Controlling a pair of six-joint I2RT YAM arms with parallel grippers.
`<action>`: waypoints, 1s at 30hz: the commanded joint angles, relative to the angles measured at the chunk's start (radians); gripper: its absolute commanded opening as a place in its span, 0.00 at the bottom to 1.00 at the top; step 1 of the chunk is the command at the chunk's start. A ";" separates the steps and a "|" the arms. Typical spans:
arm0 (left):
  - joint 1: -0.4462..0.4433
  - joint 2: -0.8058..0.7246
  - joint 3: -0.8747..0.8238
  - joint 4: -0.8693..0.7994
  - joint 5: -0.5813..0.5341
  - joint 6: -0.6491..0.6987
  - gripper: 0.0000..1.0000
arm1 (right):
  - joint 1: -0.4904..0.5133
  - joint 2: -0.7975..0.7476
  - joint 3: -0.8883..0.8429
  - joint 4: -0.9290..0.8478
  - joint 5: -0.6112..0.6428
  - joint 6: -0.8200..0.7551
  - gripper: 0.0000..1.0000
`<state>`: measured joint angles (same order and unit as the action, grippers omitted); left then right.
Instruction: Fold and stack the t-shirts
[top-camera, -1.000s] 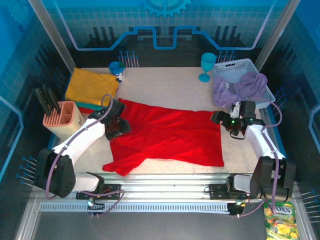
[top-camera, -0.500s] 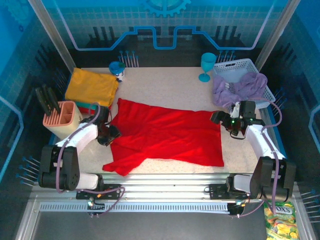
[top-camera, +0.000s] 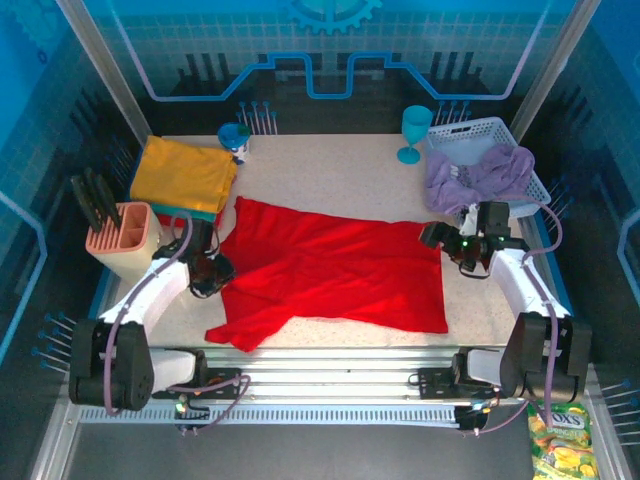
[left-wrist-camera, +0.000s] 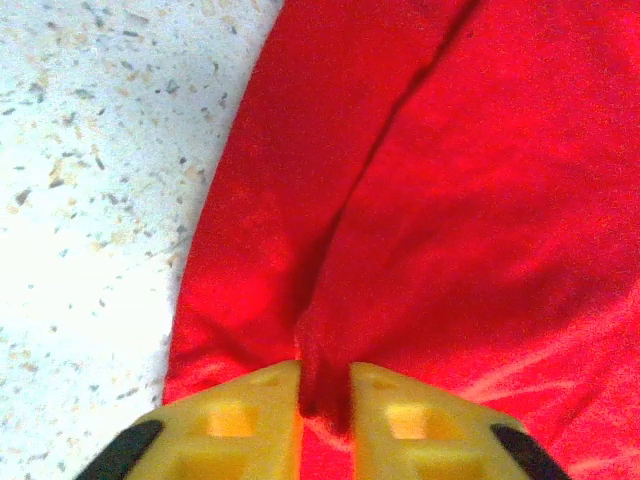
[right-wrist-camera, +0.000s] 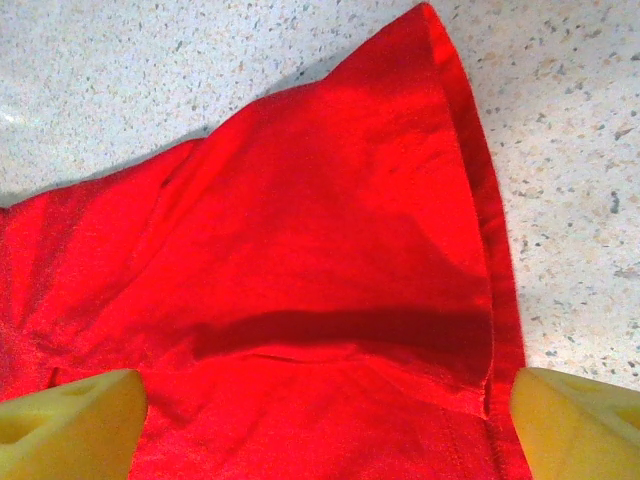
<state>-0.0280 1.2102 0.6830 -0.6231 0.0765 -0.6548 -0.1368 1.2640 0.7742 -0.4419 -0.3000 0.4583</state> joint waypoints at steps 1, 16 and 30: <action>0.007 -0.020 -0.016 -0.086 0.021 -0.018 0.33 | 0.020 0.023 0.031 -0.030 -0.015 -0.022 0.95; 0.000 0.172 0.358 0.028 0.094 0.126 0.70 | 0.181 0.143 0.179 -0.029 0.016 -0.025 0.97; -0.050 0.776 0.769 0.193 0.113 0.105 0.57 | 0.256 0.460 0.343 0.025 0.001 0.053 0.96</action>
<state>-0.0769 1.9472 1.3872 -0.4393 0.1741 -0.5503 0.1020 1.6871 1.0786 -0.4065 -0.2825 0.4892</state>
